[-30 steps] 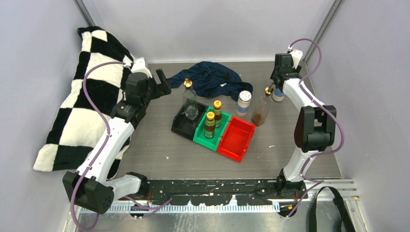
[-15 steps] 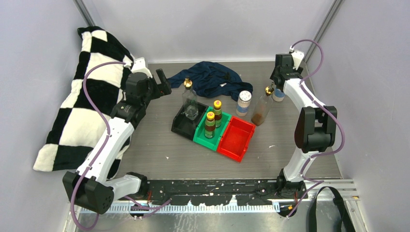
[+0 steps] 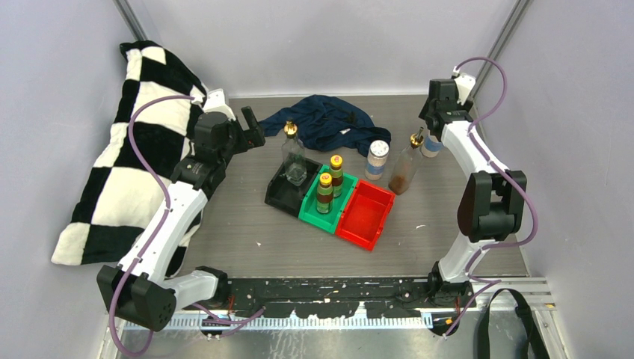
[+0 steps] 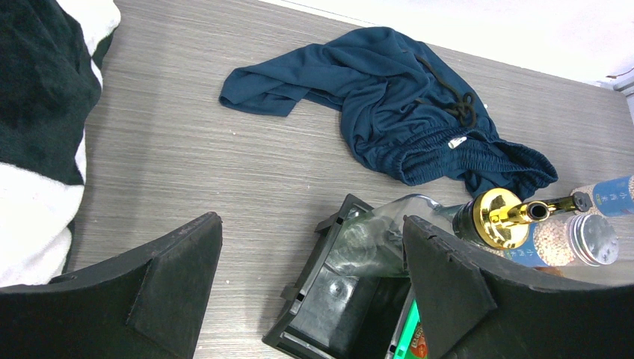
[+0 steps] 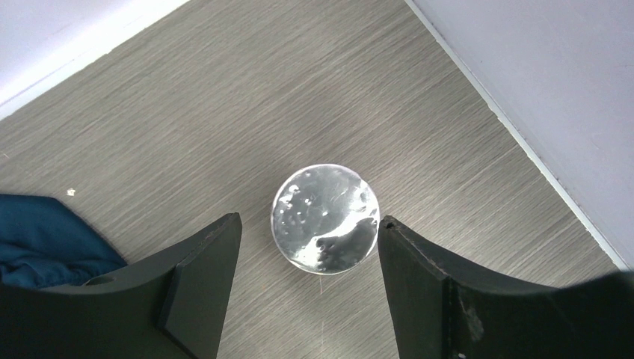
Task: Organize the condiment bottles
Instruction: Place the bottle at the center of the board, then pick up the bottle from the center of the board.
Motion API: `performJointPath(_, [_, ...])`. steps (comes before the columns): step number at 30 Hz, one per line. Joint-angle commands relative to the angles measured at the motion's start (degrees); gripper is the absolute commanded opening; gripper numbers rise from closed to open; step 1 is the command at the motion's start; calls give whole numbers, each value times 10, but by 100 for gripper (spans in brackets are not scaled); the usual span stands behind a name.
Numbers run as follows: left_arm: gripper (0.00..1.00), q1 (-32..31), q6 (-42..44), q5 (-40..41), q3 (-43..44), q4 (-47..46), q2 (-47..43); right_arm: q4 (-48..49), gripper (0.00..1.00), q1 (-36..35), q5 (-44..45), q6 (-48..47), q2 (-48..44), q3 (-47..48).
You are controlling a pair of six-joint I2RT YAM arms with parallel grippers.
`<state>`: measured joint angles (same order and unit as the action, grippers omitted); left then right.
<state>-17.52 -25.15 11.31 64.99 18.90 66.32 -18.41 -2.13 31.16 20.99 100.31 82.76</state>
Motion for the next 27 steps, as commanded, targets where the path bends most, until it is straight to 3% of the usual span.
performJointPath(1, [91,-2,-4,-6,10,-19,-1,11,73,2,5,10,-40,31])
performJointPath(9, [91,-2,-5,-6,10,-19,1,-4,73,1,17,10,-64,74])
performJointPath(16, [91,-2,-7,-7,9,-21,0,-27,72,1,11,10,-139,98])
performJointPath(23, [91,-2,-12,-9,-2,-36,-4,-29,71,-23,-67,1,-306,12])
performJointPath(27, [91,-3,-12,-10,-4,-40,-4,-35,70,-82,-108,-38,-398,-60])
